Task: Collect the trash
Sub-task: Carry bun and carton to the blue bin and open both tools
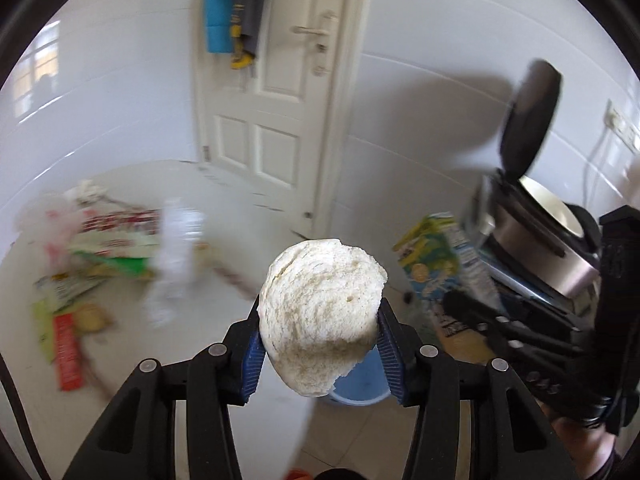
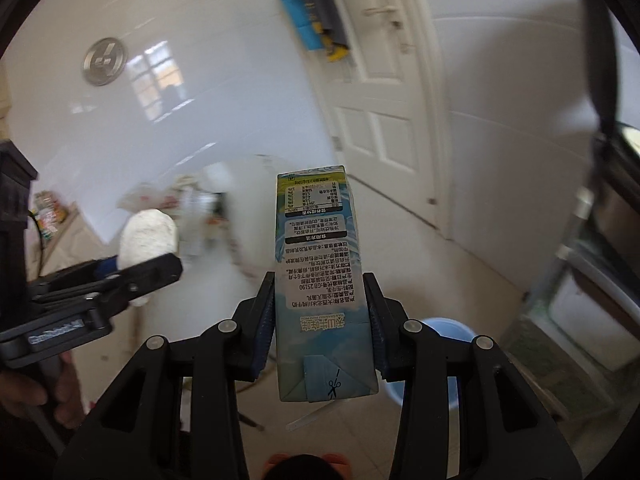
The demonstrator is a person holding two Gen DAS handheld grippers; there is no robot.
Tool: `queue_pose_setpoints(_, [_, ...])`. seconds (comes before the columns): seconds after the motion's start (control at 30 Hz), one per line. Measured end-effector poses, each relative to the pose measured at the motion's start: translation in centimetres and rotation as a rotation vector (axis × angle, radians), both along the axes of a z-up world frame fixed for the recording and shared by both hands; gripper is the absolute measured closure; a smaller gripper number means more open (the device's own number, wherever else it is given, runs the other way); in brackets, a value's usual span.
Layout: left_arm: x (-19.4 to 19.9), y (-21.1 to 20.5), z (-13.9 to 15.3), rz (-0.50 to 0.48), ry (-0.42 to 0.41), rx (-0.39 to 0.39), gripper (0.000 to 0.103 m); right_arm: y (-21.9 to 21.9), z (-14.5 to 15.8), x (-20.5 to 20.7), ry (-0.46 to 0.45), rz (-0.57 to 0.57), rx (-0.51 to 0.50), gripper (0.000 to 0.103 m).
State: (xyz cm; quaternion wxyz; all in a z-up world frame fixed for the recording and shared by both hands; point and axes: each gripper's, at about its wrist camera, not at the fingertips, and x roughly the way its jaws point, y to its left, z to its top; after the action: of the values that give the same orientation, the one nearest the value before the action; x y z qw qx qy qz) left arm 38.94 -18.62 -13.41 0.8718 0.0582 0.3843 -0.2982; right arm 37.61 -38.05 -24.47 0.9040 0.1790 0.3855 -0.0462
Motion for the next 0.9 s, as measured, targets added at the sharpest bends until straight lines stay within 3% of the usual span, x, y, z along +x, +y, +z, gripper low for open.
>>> queue_pose_setpoints(0.17, [1.2,-6.2,-2.7,-0.109,0.036,0.05,0.056,-4.4,-4.2,-0.4,0.093,-0.116,0.003,0.065])
queue_pose_setpoints(0.33, [4.4,-10.1,-6.1,-0.131,0.095,0.093,0.056,-8.0,-8.9,1.3,0.118,-0.181,0.029,0.062])
queue_pose_setpoints(0.43, [7.4,-11.9,-9.1,-0.14,0.119,0.143,0.056,-10.3,-11.8,1.0,0.135,-0.218,0.073,0.041])
queue_pose_setpoints(0.5, [9.0,-13.1,-10.7,-0.14,0.149,0.159,0.056,-11.5,-13.0,0.6,0.172,-0.249,0.073,0.037])
queue_pose_setpoints(0.67, [11.8,-17.0,-14.6,-0.157,0.184,0.182,0.055,-13.5,-13.9,-1.6,0.224,-0.326,0.067,0.034])
queue_pose_setpoints(0.73, [12.8,-18.7,-16.0,-0.161,0.195,0.203,0.052,-14.1,-13.5,-2.3,0.237,-0.351,0.04,0.026])
queue_pose_setpoints(0.8, [13.2,-19.5,-16.7,-0.159,0.201,0.213,0.038,-14.5,-13.0,-2.8,0.232,-0.363,0.024,0.024])
queue_pose_setpoints(0.9, [13.6,-19.8,-16.5,-0.159,0.207,0.197,0.029,-14.9,-12.1,-3.3,0.228,-0.37,0.012,0.024])
